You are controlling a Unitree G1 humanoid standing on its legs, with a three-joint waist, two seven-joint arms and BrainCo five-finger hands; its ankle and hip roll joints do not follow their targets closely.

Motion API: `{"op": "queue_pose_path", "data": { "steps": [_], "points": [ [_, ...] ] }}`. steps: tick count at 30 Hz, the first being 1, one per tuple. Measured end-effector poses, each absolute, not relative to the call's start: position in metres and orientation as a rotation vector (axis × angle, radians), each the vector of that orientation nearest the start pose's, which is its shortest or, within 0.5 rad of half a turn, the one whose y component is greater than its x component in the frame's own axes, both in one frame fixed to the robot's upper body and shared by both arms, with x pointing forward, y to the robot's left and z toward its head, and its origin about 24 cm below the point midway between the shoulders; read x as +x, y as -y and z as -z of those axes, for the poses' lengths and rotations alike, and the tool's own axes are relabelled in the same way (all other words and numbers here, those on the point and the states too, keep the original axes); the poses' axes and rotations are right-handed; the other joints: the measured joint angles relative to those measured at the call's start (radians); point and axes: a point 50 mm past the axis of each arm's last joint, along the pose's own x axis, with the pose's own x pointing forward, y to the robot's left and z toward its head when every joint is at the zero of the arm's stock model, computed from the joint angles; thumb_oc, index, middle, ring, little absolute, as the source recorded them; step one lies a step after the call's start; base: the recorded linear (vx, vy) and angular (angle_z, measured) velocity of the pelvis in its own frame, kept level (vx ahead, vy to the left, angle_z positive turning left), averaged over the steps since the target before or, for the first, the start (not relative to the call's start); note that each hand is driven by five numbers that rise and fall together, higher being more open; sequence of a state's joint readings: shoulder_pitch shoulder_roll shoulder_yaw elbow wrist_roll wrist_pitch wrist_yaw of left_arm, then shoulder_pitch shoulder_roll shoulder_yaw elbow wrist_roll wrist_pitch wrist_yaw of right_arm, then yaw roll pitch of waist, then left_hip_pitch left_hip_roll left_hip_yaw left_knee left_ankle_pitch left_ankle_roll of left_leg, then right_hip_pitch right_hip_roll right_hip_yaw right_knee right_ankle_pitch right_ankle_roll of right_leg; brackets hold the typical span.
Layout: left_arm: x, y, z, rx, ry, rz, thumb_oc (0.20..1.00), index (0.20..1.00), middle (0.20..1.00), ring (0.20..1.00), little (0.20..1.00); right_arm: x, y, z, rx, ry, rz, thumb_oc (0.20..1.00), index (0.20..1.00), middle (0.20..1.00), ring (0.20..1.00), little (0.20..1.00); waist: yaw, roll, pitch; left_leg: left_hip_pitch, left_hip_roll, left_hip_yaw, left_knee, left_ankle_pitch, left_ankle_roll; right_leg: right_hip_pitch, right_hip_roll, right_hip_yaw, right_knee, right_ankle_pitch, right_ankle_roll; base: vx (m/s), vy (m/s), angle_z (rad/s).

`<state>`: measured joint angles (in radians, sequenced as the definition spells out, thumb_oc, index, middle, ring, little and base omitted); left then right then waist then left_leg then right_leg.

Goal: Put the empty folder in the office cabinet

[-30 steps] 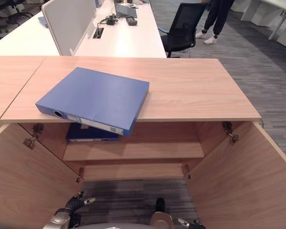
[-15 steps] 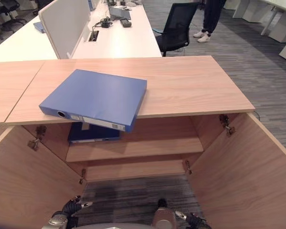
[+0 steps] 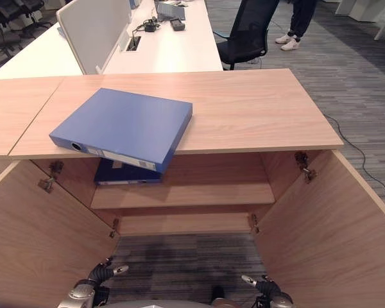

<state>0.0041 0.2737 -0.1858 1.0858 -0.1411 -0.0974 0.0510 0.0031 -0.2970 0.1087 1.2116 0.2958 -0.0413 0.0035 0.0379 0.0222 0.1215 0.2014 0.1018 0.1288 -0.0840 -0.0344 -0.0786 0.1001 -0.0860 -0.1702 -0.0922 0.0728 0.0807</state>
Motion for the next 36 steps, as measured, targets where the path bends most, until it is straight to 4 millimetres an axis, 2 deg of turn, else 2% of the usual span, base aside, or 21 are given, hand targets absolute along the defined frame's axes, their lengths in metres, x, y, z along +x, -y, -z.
{"op": "queue_pose_path", "data": {
  "steps": [8,11,12,13,15,17,18,20,23,25,27,31,36],
  "points": [
    [0.121,-0.236,0.146,0.245,-1.006,-0.096,1.000,1.000,1.000,1.000,1.000,0.084,0.258,0.155,-0.064,-1.174,0.255,1.000,1.000,1.000,1.000,1.000,0.001,0.001,-0.017,0.002,-0.010,-0.015,-0.005,0.010,0.006,0.005,-0.010,-0.009,-0.001,0.006,0.004,0.00,-0.032,0.04],
    [0.135,-0.232,0.137,0.264,-0.930,-0.070,1.000,1.000,1.000,1.000,1.000,0.083,0.258,0.155,-0.066,-1.175,0.256,1.000,1.000,1.000,1.000,1.000,0.001,0.009,-0.021,0.001,-0.010,-0.025,-0.005,0.013,0.005,0.009,-0.009,-0.015,-0.001,0.009,0.000,-0.03,-0.019,0.06],
    [0.143,-0.230,0.132,0.284,-0.885,-0.051,1.000,1.000,1.000,1.000,1.000,0.083,0.259,0.155,-0.067,-1.176,0.257,1.000,1.000,1.000,1.000,1.000,0.002,0.010,-0.021,0.001,-0.010,-0.026,-0.005,0.014,0.005,0.009,-0.009,-0.017,-0.001,0.009,0.000,-0.04,-0.033,0.10],
    [0.160,-0.229,0.116,0.312,-0.776,-0.034,1.000,1.000,1.000,1.000,1.000,0.083,0.259,0.155,-0.067,-1.172,0.257,1.000,1.000,1.000,1.000,1.000,0.007,0.012,-0.021,-0.001,-0.010,-0.032,-0.005,0.017,0.004,0.012,-0.009,-0.022,-0.001,0.010,0.000,-0.03,-0.028,0.13],
    [0.178,-0.230,0.091,0.364,-0.628,-0.012,1.000,1.000,1.000,1.000,1.000,0.085,0.260,0.154,-0.065,-1.162,0.259,1.000,1.000,1.000,1.000,1.000,0.011,0.011,-0.019,-0.002,-0.009,-0.041,-0.006,0.021,0.002,0.016,-0.010,-0.032,-0.001,0.009,0.000,-0.04,-0.040,0.15],
    [0.182,-0.237,0.049,0.420,-0.422,-0.031,1.000,1.000,1.000,1.000,1.000,0.081,0.263,0.151,-0.054,-1.132,0.272,1.000,1.000,1.000,1.000,1.000,0.015,0.009,-0.018,-0.001,-0.008,-0.051,-0.008,0.024,0.001,0.021,-0.010,-0.040,-0.002,0.009,0.000,0.01,-0.041,0.14],
    [0.181,-0.247,0.016,0.466,-0.265,-0.077,1.000,1.000,1.000,1.000,1.000,0.074,0.267,0.150,-0.037,-1.110,0.310,1.000,1.000,1.000,1.000,1.000,0.024,0.010,-0.019,0.000,-0.008,-0.056,-0.014,0.024,0.001,0.026,-0.010,-0.047,-0.002,0.006,0.004,0.00,-0.047,0.14],
    [0.181,-0.259,0.006,0.533,-0.231,-0.120,1.000,1.000,1.000,1.000,1.000,0.065,0.272,0.150,-0.042,-1.137,0.327,1.000,1.000,1.000,1.000,1.000,0.047,0.012,-0.019,-0.002,-0.009,-0.059,-0.015,0.024,0.001,0.025,-0.012,-0.050,-0.002,0.005,0.005,0.00,-0.023,0.06],
    [0.176,-0.274,0.005,0.651,-0.243,-0.163,1.000,1.000,1.000,1.000,1.000,0.060,0.270,0.152,-0.042,-1.154,0.322,1.000,1.000,1.000,1.000,1.000,0.066,0.011,-0.018,-0.005,-0.009,-0.064,-0.015,0.024,0.000,0.025,-0.012,-0.054,-0.002,0.005,0.005,0.00,-0.027,0.03],
    [0.177,-0.273,0.001,0.694,-0.225,-0.166,1.000,1.000,1.000,1.000,1.000,0.063,0.269,0.152,-0.043,-1.157,0.320,1.000,1.000,1.000,1.000,1.000,0.073,0.009,-0.019,-0.005,-0.009,-0.067,-0.015,0.026,-0.002,0.026,-0.013,-0.056,-0.002,0.005,0.005,0.00,-0.027,0.04],
    [0.178,-0.273,-0.012,0.750,-0.159,-0.184,1.000,1.000,1.000,1.000,1.000,0.065,0.267,0.153,-0.038,-1.152,0.314,1.000,1.000,1.000,1.000,1.000,0.076,-0.004,-0.015,-0.009,-0.008,-0.074,-0.015,0.028,-0.004,0.026,-0.012,-0.061,-0.002,0.005,0.005,0.00,-0.017,0.08],
    [0.180,-0.284,-0.034,0.967,-0.053,-0.221,1.000,1.000,1.000,1.000,1.000,0.064,0.263,0.155,-0.031,-1.158,0.313,1.000,1.000,1.000,1.000,1.000,0.084,-0.021,-0.023,-0.012,-0.008,-0.082,-0.015,0.031,-0.003,0.028,-0.012,-0.067,-0.002,0.005,0.005,0.00,-0.032,0.06],
    [0.181,-0.287,-0.042,1.010,0.012,-0.301,1.000,1.000,1.000,1.000,1.000,0.065,0.254,0.157,-0.042,-1.167,0.274,1.000,1.000,1.000,1.000,1.000,0.086,-0.023,-0.027,-0.006,-0.010,-0.090,-0.008,0.033,-0.002,0.038,-0.014,-0.076,-0.002,0.004,0.004,-0.01,-0.029,0.05]
  ]
}}
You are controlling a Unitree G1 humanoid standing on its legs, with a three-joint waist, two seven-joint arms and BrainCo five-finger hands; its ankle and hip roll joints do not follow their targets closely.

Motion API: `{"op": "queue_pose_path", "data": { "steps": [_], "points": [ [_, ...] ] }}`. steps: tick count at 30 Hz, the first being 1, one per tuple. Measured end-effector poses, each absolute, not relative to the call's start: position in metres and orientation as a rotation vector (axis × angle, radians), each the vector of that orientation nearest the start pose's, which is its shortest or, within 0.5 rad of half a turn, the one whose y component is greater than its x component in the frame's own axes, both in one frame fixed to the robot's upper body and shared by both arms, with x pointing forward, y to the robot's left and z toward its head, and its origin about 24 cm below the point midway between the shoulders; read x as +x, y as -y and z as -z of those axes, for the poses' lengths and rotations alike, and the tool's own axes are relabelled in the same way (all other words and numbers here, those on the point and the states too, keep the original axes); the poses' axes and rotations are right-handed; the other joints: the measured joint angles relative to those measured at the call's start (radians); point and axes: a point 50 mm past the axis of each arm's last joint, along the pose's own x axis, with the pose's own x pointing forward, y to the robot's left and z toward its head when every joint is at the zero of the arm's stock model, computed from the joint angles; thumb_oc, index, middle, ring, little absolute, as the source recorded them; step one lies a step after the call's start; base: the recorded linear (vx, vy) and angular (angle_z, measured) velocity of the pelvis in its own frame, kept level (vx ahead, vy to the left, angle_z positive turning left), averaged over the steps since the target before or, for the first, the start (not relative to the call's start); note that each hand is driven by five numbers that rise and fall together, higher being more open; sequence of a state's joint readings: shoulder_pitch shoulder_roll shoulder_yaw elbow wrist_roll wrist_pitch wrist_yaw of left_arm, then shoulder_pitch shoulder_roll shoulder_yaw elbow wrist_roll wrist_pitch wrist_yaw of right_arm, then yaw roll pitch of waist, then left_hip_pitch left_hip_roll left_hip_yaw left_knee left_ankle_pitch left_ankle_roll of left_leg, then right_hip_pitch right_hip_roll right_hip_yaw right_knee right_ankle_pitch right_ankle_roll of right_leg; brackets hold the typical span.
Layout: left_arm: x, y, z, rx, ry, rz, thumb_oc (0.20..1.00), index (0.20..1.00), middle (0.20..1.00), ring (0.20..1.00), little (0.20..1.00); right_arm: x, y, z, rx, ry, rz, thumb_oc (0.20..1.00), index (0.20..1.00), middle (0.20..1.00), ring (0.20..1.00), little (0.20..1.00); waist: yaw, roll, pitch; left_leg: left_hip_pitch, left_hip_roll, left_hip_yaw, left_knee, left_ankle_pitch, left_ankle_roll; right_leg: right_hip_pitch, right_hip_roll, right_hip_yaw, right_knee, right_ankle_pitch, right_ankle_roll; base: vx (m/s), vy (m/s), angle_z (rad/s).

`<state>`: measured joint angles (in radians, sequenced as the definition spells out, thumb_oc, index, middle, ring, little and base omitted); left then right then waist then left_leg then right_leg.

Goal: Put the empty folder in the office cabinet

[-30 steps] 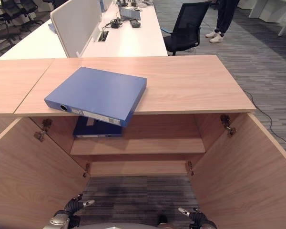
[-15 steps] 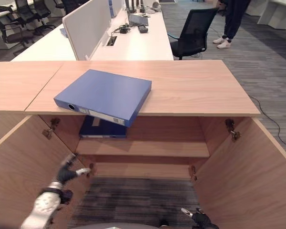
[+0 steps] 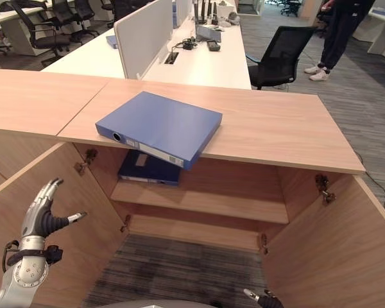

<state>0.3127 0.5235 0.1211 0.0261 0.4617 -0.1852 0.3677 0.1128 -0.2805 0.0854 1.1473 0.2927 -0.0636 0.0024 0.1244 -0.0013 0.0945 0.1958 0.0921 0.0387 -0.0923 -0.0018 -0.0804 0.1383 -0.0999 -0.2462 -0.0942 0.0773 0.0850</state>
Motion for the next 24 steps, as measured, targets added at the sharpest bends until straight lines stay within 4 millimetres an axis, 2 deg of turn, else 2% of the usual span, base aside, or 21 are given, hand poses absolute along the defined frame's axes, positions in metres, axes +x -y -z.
{"op": "queue_pose_path", "data": {
  "steps": [2,4,6,10,13,16,24],
  "points": [
    [0.183,-0.285,-0.045,1.032,0.041,-0.294,1.000,1.000,1.000,1.000,1.000,0.068,0.253,0.157,-0.044,-1.159,0.269,1.000,1.000,1.000,1.000,1.000,0.000,0.004,0.001,0.000,0.001,-0.004,-0.002,0.001,-0.001,0.002,0.000,-0.004,0.000,0.000,-0.001,-0.01,-0.041,0.08],
    [0.196,-0.276,-0.070,1.089,0.178,-0.272,1.000,1.000,1.000,1.000,1.000,0.067,0.251,0.158,-0.054,-1.169,0.252,1.000,1.000,1.000,1.000,1.000,0.000,0.006,0.001,-0.006,0.001,-0.018,-0.006,0.003,-0.004,0.003,0.000,-0.016,0.000,-0.001,-0.002,-0.01,-0.035,0.14],
    [0.218,-0.268,-0.101,1.211,0.338,-0.214,1.000,1.000,1.000,1.000,1.000,0.069,0.251,0.157,-0.057,-1.161,0.249,1.000,1.000,1.000,1.000,1.000,-0.004,0.022,0.004,-0.007,0.001,-0.018,-0.007,0.007,-0.004,0.003,0.000,-0.017,0.000,-0.001,-0.001,0.00,-0.013,0.03],
    [0.232,-0.260,-0.118,1.315,0.440,-0.167,1.000,1.000,1.000,1.000,1.000,0.069,0.251,0.157,-0.061,-1.164,0.249,1.000,1.000,1.000,1.000,1.000,-0.018,0.041,0.001,-0.007,0.001,-0.017,-0.007,0.007,-0.005,0.002,0.000,-0.015,0.000,-0.001,-0.001,0.00,0.000,0.00],
    [0.236,-0.257,-0.121,1.350,0.464,-0.148,1.000,1.000,1.000,1.000,1.000,0.068,0.254,0.157,-0.071,-1.165,0.248,1.000,1.000,1.000,1.000,1.000,-0.034,0.052,-0.003,-0.005,0.001,-0.014,-0.003,0.008,-0.005,0.001,0.002,-0.012,0.000,-0.001,-0.001,0.01,0.001,-0.03],
    [0.242,-0.246,-0.122,1.358,0.507,-0.120,1.000,1.000,1.000,1.000,1.000,0.066,0.259,0.155,-0.085,-1.169,0.259,1.000,1.000,1.000,1.000,1.000,-0.043,0.058,-0.007,0.004,0.002,0.002,0.002,0.008,-0.005,0.001,0.005,0.002,0.000,0.002,-0.005,0.01,0.006,-0.12],
    [0.255,-0.235,-0.108,1.362,0.480,-0.049,1.000,1.000,1.000,1.000,1.000,0.060,0.262,0.156,-0.098,-1.188,0.289,1.000,1.000,1.000,1.000,1.000,-0.091,0.063,-0.010,0.005,0.003,0.018,-0.007,0.007,-0.005,-0.008,0.005,0.019,0.000,0.003,0.001,0.01,0.007,-0.07]
  ]
}}
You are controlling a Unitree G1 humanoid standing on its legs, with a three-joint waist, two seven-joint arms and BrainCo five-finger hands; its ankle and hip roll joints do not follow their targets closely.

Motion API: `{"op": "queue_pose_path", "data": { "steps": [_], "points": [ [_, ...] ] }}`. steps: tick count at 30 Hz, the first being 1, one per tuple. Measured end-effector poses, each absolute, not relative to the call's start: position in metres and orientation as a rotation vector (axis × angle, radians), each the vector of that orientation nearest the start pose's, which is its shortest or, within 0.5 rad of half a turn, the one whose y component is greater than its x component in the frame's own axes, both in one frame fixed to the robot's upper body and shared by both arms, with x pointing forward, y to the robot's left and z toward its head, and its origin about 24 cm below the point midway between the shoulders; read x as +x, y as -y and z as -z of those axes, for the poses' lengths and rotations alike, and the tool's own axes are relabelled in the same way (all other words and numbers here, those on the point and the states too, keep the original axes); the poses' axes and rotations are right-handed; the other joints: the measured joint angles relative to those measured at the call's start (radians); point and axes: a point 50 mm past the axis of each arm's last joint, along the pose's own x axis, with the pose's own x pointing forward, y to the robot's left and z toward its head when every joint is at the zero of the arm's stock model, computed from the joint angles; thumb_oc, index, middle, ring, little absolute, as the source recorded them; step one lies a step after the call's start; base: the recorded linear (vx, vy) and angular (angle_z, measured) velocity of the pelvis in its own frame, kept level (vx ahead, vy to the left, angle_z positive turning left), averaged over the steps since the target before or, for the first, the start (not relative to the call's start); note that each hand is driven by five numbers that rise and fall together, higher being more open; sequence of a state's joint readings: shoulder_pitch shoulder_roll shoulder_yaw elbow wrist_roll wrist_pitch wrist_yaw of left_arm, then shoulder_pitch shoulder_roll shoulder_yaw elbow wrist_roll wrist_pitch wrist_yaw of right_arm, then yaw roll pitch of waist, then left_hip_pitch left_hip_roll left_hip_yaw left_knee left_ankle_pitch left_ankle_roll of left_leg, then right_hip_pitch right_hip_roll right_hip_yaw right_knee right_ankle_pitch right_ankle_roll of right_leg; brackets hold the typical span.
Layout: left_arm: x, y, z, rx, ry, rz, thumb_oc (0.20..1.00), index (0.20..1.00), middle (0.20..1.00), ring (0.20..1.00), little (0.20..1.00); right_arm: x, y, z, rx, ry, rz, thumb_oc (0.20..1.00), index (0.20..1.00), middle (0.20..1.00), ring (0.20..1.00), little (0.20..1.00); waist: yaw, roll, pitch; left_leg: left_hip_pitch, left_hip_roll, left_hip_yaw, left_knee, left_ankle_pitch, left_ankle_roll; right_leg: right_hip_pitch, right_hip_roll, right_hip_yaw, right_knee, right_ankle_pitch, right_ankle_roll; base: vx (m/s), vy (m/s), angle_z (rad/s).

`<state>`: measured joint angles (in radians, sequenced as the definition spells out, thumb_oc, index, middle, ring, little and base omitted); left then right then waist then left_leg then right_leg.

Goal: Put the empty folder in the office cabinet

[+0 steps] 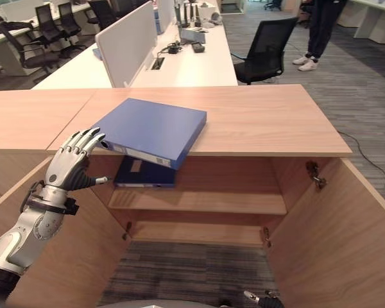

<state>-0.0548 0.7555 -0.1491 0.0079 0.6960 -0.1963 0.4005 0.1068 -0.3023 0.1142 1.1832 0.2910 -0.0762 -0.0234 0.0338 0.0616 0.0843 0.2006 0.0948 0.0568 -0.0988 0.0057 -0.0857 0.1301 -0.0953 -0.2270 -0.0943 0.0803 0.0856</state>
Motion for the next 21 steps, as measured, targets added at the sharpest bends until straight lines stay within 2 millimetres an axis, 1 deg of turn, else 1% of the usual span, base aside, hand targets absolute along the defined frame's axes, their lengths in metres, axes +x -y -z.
{"op": "queue_pose_path", "data": {
  "steps": [3,6,8,10,16,21],
  "points": [
    [0.258,-0.232,-0.100,1.361,0.457,-0.020,1.000,1.000,1.000,1.000,1.000,0.060,0.262,0.156,-0.098,-1.188,0.290,1.000,1.000,1.000,1.000,1.000,-0.002,0.005,-0.001,-0.001,0.000,0.013,0.000,0.000,0.000,-0.008,0.001,0.013,0.000,0.005,-0.001,0.00,0.006,-0.13],
    [0.260,-0.229,-0.091,1.361,0.432,0.003,1.000,1.000,1.000,1.000,1.000,0.059,0.263,0.156,-0.100,-1.189,0.300,1.000,1.000,1.000,1.000,1.000,-0.015,0.008,-0.003,0.001,0.000,0.017,0.001,0.000,0.000,-0.008,0.001,0.018,0.000,0.006,-0.001,0.00,0.006,-0.02],
    [0.260,-0.230,-0.081,1.372,0.389,0.030,1.000,1.000,1.000,1.000,1.000,0.061,0.263,0.156,-0.102,-1.184,0.304,1.000,1.000,1.000,1.000,1.000,-0.023,0.013,-0.007,0.002,0.000,0.020,0.000,0.000,0.000,-0.009,0.001,0.021,0.000,0.006,0.000,0.01,0.011,-0.04],
    [0.261,-0.229,-0.078,1.393,0.381,0.040,1.000,1.000,1.000,1.000,1.000,0.061,0.263,0.156,-0.102,-1.186,0.305,1.000,1.000,1.000,1.000,1.000,-0.028,0.013,-0.007,0.003,0.000,0.022,0.000,0.000,0.000,-0.009,0.002,0.023,0.000,0.006,0.000,0.00,0.005,-0.02],
    [0.271,-0.217,-0.083,1.418,0.425,0.071,1.000,1.000,1.000,1.000,1.000,0.057,0.264,0.156,-0.107,-1.196,0.313,1.000,1.000,1.000,1.000,1.000,-0.031,0.012,-0.008,0.004,-0.001,0.027,0.000,0.000,0.000,-0.011,0.001,0.027,0.000,0.009,0.001,0.00,0.002,-0.01],
    [0.285,-0.213,-0.081,1.500,0.426,0.114,1.000,1.000,1.000,1.000,1.000,0.058,0.265,0.156,-0.108,-1.192,0.315,1.000,1.000,1.000,1.000,1.000,-0.038,0.012,-0.008,0.002,-0.001,0.044,0.000,0.000,0.000,-0.023,0.003,0.045,0.000,0.015,-0.002,0.01,0.014,-0.10]
  ]
}}
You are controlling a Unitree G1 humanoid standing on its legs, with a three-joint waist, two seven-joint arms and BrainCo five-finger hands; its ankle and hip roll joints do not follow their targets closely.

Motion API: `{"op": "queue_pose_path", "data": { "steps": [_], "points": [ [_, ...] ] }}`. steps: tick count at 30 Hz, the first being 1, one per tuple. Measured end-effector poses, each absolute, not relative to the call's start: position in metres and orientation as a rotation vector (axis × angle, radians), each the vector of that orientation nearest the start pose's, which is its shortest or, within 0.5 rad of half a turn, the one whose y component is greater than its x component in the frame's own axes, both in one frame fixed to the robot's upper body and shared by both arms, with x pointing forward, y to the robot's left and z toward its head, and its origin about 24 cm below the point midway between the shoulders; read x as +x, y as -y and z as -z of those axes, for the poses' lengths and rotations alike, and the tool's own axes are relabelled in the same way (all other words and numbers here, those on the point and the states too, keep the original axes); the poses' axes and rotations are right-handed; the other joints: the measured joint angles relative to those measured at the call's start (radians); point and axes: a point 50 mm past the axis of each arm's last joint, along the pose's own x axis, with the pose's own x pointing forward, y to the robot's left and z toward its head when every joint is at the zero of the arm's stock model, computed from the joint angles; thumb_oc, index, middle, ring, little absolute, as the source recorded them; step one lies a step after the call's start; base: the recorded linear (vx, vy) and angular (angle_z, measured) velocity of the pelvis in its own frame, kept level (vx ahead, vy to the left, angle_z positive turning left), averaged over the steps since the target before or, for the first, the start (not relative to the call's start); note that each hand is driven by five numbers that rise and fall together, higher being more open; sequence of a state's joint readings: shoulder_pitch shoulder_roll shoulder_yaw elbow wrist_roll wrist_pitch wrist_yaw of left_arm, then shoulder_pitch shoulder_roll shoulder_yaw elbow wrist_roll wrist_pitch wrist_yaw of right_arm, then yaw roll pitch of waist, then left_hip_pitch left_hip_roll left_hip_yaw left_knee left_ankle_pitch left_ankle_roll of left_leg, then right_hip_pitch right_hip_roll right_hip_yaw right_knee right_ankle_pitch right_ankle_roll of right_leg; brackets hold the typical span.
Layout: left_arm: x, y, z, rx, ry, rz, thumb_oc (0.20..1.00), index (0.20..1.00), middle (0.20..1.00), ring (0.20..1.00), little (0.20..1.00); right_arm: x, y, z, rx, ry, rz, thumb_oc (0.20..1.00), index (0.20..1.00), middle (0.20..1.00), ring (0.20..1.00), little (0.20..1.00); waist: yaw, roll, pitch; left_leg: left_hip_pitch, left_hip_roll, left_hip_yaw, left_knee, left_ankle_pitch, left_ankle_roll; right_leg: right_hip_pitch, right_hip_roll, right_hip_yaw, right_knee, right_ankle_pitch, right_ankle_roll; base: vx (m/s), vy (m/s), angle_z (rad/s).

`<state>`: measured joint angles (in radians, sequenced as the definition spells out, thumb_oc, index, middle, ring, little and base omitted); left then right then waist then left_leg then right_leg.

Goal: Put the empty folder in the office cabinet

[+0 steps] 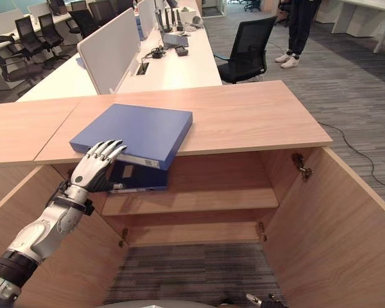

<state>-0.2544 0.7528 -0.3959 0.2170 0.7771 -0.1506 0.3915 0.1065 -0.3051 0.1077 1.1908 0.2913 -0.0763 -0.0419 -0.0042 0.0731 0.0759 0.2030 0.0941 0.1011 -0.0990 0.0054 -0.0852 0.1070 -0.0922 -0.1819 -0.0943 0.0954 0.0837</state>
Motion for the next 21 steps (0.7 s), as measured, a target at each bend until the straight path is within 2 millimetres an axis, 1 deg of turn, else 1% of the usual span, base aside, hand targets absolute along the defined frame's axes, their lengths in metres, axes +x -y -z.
{"op": "queue_pose_path", "data": {
  "steps": [5,11,21],
  "points": [
    [0.2891,-0.2129,-0.0831,1.539,0.441,0.111,1.000,1.000,1.000,1.000,1.000,0.0587,0.2659,0.1557,-0.111,-1.192,0.318,1.000,1.000,1.000,1.000,1.000,-0.018,-0.002,0.000,0.002,0.000,0.005,0.000,0.000,0.000,0.000,0.001,0.005,0.000,0.001,0.000,0.00,0.002,-0.03],
    [0.2903,-0.2143,-0.0840,1.556,0.433,0.097,1.000,1.000,1.000,1.000,1.000,0.0535,0.2671,0.1569,-0.114,-1.217,0.326,1.000,1.000,1.000,1.000,1.000,-0.016,-0.002,0.000,0.003,0.000,0.008,0.000,0.000,0.000,0.000,0.000,0.008,0.000,0.003,0.001,0.00,0.000,0.00],
    [0.2901,-0.2150,-0.0815,1.577,0.428,0.105,1.000,1.000,1.000,1.000,1.000,0.0527,0.2673,0.1571,-0.114,-1.221,0.328,1.000,1.000,1.000,1.000,1.000,-0.017,-0.003,-0.001,0.012,-0.001,0.019,0.000,-0.002,0.002,0.000,0.001,0.018,0.000,0.004,0.001,0.00,0.009,-0.03]
  ]
}}
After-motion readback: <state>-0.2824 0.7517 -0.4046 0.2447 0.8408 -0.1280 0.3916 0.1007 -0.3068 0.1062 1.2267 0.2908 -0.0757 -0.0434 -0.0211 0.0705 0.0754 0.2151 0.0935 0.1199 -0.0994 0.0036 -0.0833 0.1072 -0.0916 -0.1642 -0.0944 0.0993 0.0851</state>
